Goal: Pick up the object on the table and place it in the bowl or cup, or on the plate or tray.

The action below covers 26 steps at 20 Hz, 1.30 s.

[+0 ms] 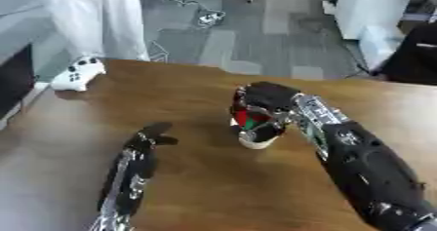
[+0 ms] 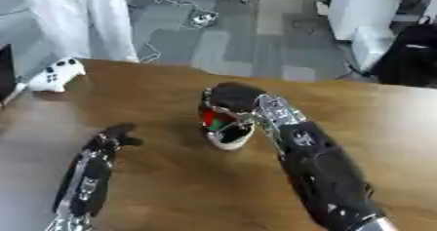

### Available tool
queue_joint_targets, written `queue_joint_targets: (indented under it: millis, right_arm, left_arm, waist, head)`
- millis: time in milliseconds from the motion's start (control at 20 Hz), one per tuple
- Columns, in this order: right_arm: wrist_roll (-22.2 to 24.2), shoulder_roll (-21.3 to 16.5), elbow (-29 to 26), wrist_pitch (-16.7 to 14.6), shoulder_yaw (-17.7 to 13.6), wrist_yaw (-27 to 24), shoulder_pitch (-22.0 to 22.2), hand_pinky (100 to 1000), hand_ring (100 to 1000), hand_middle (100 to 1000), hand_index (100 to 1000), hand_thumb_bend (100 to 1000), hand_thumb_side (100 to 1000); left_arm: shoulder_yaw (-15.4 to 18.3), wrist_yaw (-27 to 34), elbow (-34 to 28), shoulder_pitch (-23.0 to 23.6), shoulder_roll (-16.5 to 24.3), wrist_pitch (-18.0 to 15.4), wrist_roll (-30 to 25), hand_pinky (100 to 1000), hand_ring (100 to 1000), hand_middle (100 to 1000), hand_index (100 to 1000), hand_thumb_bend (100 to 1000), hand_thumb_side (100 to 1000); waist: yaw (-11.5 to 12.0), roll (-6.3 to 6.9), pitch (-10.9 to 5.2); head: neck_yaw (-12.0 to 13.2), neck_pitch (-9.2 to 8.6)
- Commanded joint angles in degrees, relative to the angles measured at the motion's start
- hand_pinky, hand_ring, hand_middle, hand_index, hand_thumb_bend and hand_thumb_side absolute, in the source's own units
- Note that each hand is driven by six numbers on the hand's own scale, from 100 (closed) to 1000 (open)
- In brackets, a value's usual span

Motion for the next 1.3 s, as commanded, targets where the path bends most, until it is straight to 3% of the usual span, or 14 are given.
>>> queue_joint_targets:
  millis: [50,800,1300]
  right_arm:
    - [-0.9,-0.1,-1.1,1.6,-1.3,0.8,-2.1,447,218,244,456,268,219]
    - [-3.2,4.1,-1.1,8.2,-5.2,7.5,0.6,441,224,242,449,261,230]
    - [-4.8,4.1,-0.6,11.2,-7.6,10.9,1.3,453,251,257,446,254,233]
  left_arm:
    - [-0.2,-0.3,-0.7,-0.2,0.3,-0.1,-0.3,1000,662,731,766,792,815]
    - [-1.0,0.1,-1.1,-0.8,-0.7,-0.3,-1.3,1000,657,717,763,794,816]
    - [-1.1,0.0,-1.3,-0.9,-1.1,-0.4,-1.3,1000,648,714,761,796,816]
  waist:
    - [0.3,0.23,-1.14]
    - [2.9,0.26,-0.07]
    - [3.6,0.41,0.81]
  head:
    - [-1.2,-1.19]
    - [-2.5,-3.61]
    - [-3.4,-4.23]
